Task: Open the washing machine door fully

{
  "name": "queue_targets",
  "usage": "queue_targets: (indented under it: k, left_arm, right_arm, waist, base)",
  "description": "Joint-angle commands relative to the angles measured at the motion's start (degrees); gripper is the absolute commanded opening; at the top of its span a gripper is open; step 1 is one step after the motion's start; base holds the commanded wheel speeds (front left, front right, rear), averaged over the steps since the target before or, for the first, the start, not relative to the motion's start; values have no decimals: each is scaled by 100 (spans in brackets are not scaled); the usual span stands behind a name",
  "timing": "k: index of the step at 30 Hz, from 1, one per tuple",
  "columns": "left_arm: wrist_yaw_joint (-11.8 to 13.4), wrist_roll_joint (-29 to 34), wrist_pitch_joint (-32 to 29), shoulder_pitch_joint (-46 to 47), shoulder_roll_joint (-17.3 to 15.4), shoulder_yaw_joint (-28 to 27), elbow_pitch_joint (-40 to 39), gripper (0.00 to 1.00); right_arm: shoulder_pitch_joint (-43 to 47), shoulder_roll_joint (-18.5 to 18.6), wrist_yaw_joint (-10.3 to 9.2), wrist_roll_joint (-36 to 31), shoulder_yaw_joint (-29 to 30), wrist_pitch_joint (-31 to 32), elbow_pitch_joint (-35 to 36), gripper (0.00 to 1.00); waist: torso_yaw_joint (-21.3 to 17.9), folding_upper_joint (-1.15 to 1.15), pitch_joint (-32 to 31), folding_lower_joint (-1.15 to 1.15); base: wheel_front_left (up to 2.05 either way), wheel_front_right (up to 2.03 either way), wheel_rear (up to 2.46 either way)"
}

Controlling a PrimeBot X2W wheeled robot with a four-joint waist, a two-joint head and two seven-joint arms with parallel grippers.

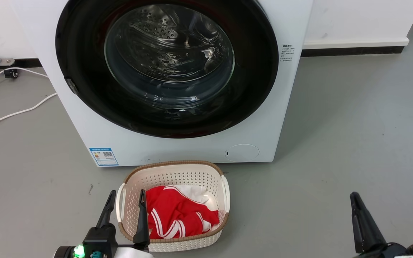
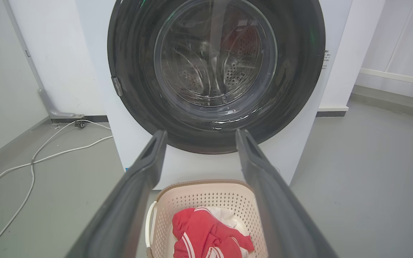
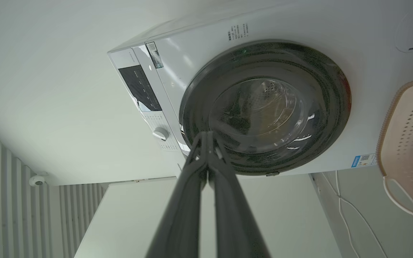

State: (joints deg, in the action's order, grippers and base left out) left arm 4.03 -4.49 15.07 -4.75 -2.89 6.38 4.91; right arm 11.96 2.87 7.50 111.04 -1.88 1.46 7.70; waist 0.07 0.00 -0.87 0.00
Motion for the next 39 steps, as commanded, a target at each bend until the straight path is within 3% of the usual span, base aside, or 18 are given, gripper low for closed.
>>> queue_targets:
  k: [1,7,19,26,30,39]
  left_arm:
    - [2,-20,16,15,2,1,2,100]
    - [34,-5,16,12,2,22,-11,100]
    - [39,35,16,10,2,14,-59,100]
    - [45,72,16,115,2,-44,-146,100]
    - [19,149,15,239,2,-46,-221,100]
    - [-93,271,16,919,2,-94,-406,100]
  right_arm:
    - [63,1,-2,-395,47,86,-132,0]
    - [44,1,-1,-1054,-17,55,-420,0]
    - [7,1,-1,-1140,-217,-72,-501,0]
    - [-368,1,-1,-1195,53,-87,-773,0]
    - [-935,96,-1,-1248,379,75,-997,0]
    - [-3056,702,-1,-1345,854,578,-1968,0]
  waist:
    - [10,0,-2,0]
    - [32,0,-24,0]
    - [37,0,-12,0]
    - [3,0,138,0]
    - [-31,0,371,0]
    - [14,0,1402,0]
  base:
    - [0,0,0]
    - [0,0,0]
    - [0,0,0]
    - [0,0,0]
    - [0,0,0]
    - [0,0,0]
